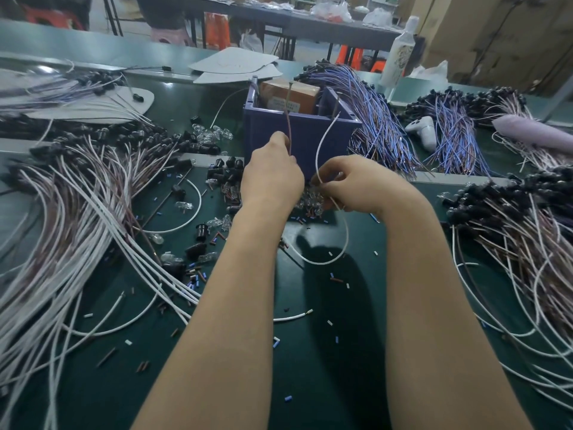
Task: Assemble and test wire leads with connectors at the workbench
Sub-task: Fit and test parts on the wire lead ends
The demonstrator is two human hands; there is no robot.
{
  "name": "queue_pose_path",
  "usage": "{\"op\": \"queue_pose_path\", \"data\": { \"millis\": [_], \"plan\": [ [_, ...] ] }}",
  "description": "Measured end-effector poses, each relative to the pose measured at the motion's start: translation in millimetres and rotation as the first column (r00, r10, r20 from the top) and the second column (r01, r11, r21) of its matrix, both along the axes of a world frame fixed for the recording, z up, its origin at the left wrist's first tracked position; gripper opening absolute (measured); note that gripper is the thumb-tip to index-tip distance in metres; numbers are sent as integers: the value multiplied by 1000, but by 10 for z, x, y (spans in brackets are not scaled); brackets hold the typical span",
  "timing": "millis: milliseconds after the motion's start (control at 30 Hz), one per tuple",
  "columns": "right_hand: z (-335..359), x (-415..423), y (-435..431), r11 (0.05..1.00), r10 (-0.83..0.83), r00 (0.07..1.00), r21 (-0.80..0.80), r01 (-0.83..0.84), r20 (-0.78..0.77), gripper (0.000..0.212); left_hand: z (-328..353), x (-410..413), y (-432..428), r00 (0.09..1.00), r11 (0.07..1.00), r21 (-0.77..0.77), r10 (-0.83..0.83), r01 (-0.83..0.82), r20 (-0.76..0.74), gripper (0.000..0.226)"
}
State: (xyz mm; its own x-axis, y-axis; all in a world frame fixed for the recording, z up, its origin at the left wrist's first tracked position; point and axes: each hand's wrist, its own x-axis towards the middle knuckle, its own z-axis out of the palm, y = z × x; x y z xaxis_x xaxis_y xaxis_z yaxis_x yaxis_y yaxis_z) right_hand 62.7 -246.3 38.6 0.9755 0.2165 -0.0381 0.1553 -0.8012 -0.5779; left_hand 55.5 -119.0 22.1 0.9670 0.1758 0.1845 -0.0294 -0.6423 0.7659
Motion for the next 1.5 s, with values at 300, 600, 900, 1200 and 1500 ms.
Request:
{"op": "queue_pose_path", "data": {
  "millis": [300,600,900,1200,1500],
  "plan": [
    [52,-21,-2,999,-8,999,-44,10,46,24,22,-19,-7,1000,1000,9,-5,5,-2,29],
    [67,-33,3,998,-23,998,-52,27,64,25,21,-28,-5,1000,1000,-11,-3,4,17,31],
    [101,-51,7,997,1,999,-76,3,48,26,37,-33,-16,1000,1000,0,-7,7,26,32],
    [102,-57,8,997,-3,999,-80,6,38,26,33,-39,-26,1000,1000,11,-10,10,19,33],
    [92,-56,16,998,-18,999,-59,21,45,26,27,-45,-33,1000,1000,21,-12,11,23,34]
  ]
}}
